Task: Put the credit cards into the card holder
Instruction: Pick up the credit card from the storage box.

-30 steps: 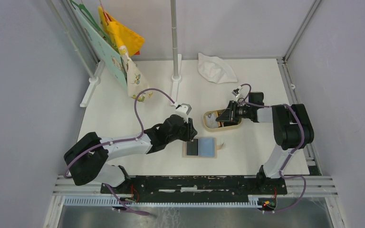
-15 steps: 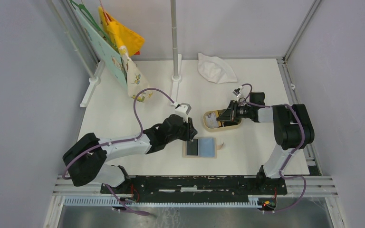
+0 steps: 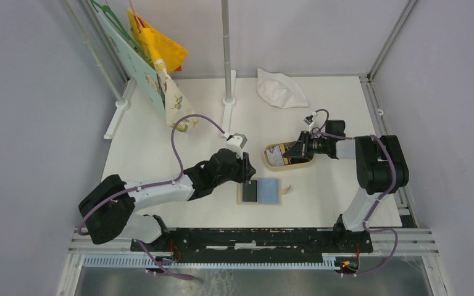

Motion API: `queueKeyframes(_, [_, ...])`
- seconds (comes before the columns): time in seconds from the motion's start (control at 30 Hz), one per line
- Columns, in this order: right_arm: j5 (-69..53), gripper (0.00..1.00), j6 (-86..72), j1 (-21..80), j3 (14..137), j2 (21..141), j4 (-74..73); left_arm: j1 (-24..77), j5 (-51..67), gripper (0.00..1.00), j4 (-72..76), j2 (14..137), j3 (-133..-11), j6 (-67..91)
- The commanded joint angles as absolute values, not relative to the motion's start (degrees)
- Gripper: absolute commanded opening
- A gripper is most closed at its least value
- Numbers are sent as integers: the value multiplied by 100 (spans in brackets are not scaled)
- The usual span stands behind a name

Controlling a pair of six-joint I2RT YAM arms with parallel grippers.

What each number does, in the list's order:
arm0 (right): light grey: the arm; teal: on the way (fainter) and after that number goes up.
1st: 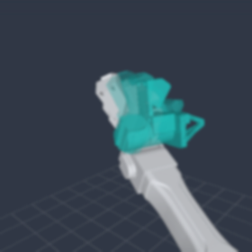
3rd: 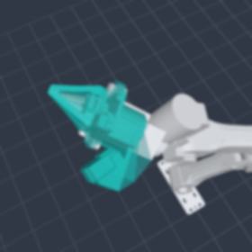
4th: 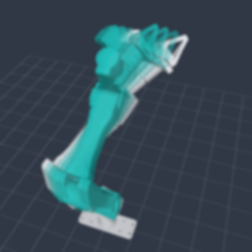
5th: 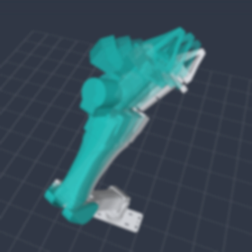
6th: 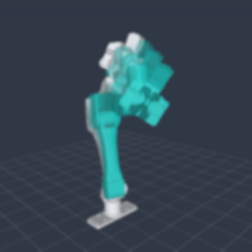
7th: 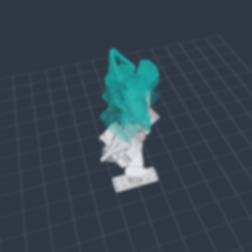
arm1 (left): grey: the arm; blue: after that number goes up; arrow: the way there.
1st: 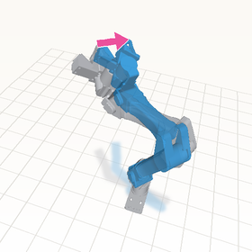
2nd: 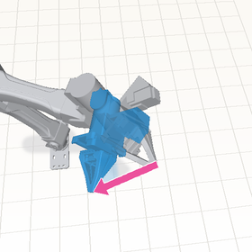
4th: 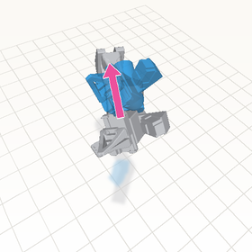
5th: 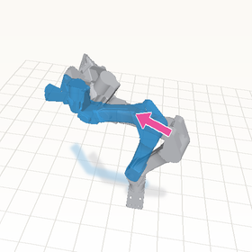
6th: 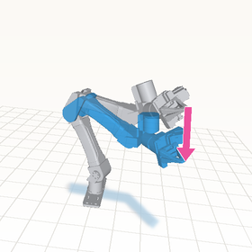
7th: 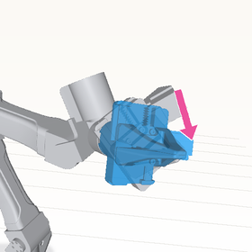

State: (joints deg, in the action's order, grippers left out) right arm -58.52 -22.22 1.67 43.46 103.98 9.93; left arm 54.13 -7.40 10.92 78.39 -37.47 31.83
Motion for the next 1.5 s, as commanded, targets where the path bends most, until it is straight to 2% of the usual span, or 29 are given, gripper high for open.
queueKeyframes(0.0, [-5685, 1, -2012, 35, 4364, 10107, 928, 5447, -836, 37, 1274, 7585, -3705, 3190])
queueKeyframes(0.23, [-5353, 0, -1713, -166, 4367, 9802, 629, 5458, -717, 38, 1446, 7265, -3541, 3182])
queueKeyframes(0.33, [-5203, 0, -1494, -264, 4377, 9560, 466, 5457, -677, 43, 1574, 7032, -3415, 3173])
queueKeyframes(0.43, [-5117, 0, -1267, -413, 4348, 9190, 344, 5458, -604, 52, 1805, 6759, -3245, 3188])
queueKeyframes(0.57, [-5316, 0, -1033, -558, 4238, 8652, 359, 5450, -357, 76, 2270, 6436, -3021, 3217])
queueKeyframes(0.63, [-5834, 0, -1124, -556, 4041, 8420, 775, 5445, -116, 83, 2513, 6319, -2934, 3238])
queueKeyframes(0.73, [-6820, 0, -2003, -505, 3555, 8155, 2302, 5403, 509, 89, 3220, 6097, -2701, 3320])
queueKeyframes(1.07, [-7408, 0, -1745, 654, 3343, 7313, 2869, 5221, 733, 90, 4197, 5589, -2111, 3103])
queueKeyframes(1.23, [-7559, 0, -1741, 1051, 3322, 7297, 2986, 5051, 788, 94, 4736, 5401, -1744, 3234])
queueKeyframes(1.47, [-7740, 0, -1649, 1474, 3381, 7357, 2980, 4930, 823, 91, 5096, 5591, -1678, 3313])
